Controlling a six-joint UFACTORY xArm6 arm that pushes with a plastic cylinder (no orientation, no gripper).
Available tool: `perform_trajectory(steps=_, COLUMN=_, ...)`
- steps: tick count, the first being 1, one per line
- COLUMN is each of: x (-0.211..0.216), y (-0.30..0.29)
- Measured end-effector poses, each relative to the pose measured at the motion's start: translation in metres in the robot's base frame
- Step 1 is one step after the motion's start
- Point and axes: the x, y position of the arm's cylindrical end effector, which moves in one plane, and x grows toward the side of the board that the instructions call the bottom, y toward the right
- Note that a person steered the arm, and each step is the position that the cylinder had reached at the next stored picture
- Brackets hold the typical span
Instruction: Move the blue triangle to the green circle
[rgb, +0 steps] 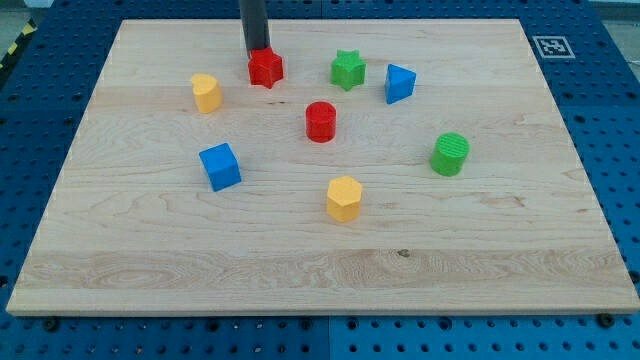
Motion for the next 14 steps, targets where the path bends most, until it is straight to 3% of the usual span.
perform_trajectory(steps=2, x=0.012, y=-0.001)
perform_trajectory(steps=4, x=-0.047, y=0.012)
perform_trajectory(steps=6, x=-0.049, y=0.105)
perform_trajectory(steps=7, x=-0.031, y=0.141)
perform_trajectory(steps=8, x=0.006, y=0.142)
perform_trajectory(steps=10, x=0.016, y=0.142)
perform_trajectory(steps=14, x=0.051, y=0.196)
